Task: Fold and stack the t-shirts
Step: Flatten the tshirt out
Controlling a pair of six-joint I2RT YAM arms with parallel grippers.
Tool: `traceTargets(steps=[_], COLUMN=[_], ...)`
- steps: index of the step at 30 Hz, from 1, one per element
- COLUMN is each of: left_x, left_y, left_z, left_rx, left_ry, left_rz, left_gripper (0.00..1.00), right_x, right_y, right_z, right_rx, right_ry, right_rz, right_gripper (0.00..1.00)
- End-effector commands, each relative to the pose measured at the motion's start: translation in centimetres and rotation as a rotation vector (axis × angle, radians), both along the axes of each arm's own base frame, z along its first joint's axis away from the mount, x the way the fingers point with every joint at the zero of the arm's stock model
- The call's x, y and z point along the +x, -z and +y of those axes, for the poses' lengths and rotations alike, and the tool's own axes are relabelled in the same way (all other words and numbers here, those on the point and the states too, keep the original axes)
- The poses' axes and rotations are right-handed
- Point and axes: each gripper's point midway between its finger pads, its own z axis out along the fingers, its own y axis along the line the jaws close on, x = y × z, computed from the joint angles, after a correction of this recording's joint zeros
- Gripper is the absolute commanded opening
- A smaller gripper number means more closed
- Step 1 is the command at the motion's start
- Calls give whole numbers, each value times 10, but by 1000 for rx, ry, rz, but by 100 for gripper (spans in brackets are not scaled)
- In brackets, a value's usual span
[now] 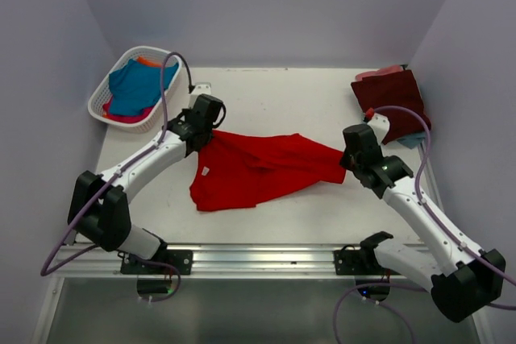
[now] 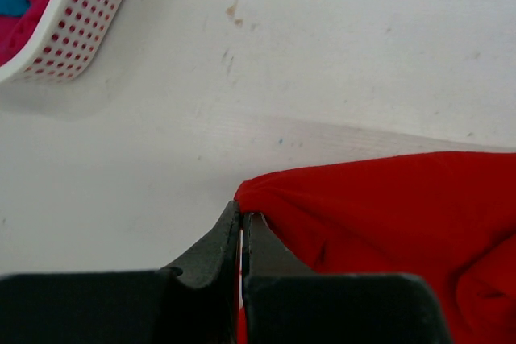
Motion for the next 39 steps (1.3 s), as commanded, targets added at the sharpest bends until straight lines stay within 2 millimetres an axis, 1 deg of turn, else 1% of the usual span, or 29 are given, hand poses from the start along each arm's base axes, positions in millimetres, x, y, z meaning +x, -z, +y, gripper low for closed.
traceTargets(steps=[1,2,3,4,5,6,7,8,9,10,11,12,13,14,15,16,17,18,19,20,23,24,25,26,27,32,36,37,39], left_x=[50,57,61,64,66,66,62,57,51,38,29,18,1,-13,-24,-42,-56,-66,-81,-95,-123,-127,-133,-134,-137,-130,-125,-124,-122], left_y=[-37,-28,-24,-25,-17,-16,-11,-14,-16,-17,-17,-15,0,-5,0,15,13,16,30,28,40,42,50,54,61,73,85,91,95], left_z=[-34,-37,-37,-39,-37,-38,-39,-45,-47,-45,-47,-55,-53,-61,-63,-61,-68,-71,-72,-83,-88,-88,-85,-80,-76,-60,-58,-57,-53], left_rx=[-109,-105,-97,-102,-89,-95,-102,-136,-153,-174,-194,-239,-264,-321,-343,-367,-408,-430,-463,-501,-558,-568,-579,-571,-559,-491,-452,-440,-415], left_ry=[75,79,68,53,34,32,38,73,89,100,119,158,157,199,206,180,201,205,172,205,187,184,175,158,143,89,78,75,56], left_rz=[-191,-188,-189,-188,-170,-162,-142,-137,-133,-127,-116,-92,-35,-24,3,66,79,96,134,136,180,181,179,173,176,144,148,155,156], left_gripper=[0,0,0,14,61,82,100,100,100,100,100,100,100,95,91,85,69,61,54,44,36,35,33,30,29,27,27,27,27], right_x=[8,9,9,10,11,12,13,14,14,14,14,14,13,14,15,17,19,20,22,25,30,32,34,34,35,34,33,32,32], right_y=[-20,-20,-19,-18,-17,-15,-12,-11,-9,-8,-8,-9,-9,-14,-15,-16,-17,-17,-18,-14,-13,-10,-10,-9,-7,-5,-7,-6,-7], right_z=[-13,-13,-13,-8,-6,-5,0,3,4,6,6,6,7,9,9,9,11,12,14,16,22,24,27,29,30,32,31,31,29], right_rx=[17,16,16,25,26,20,29,33,34,40,37,41,45,57,62,63,64,66,68,66,77,79,87,94,97,97,98,96,92], right_ry=[104,104,101,84,66,60,39,23,16,7,4,5,-1,-6,-7,-9,-14,-18,-25,-27,-42,-46,-50,-54,-58,-69,-70,-70,-68], right_rz=[-131,-137,-134,-126,-117,-108,-86,-82,-79,-78,-78,-84,-87,-110,-120,-127,-131,-131,-132,-121,-109,-101,-103,-103,-98,-88,-95,-95,-97], right_gripper=[0,0,0,0,11,38,48,55,65,80,84,84,84,84,83,82,81,80,79,78,77,77,77,77,76,76,76,76,76])
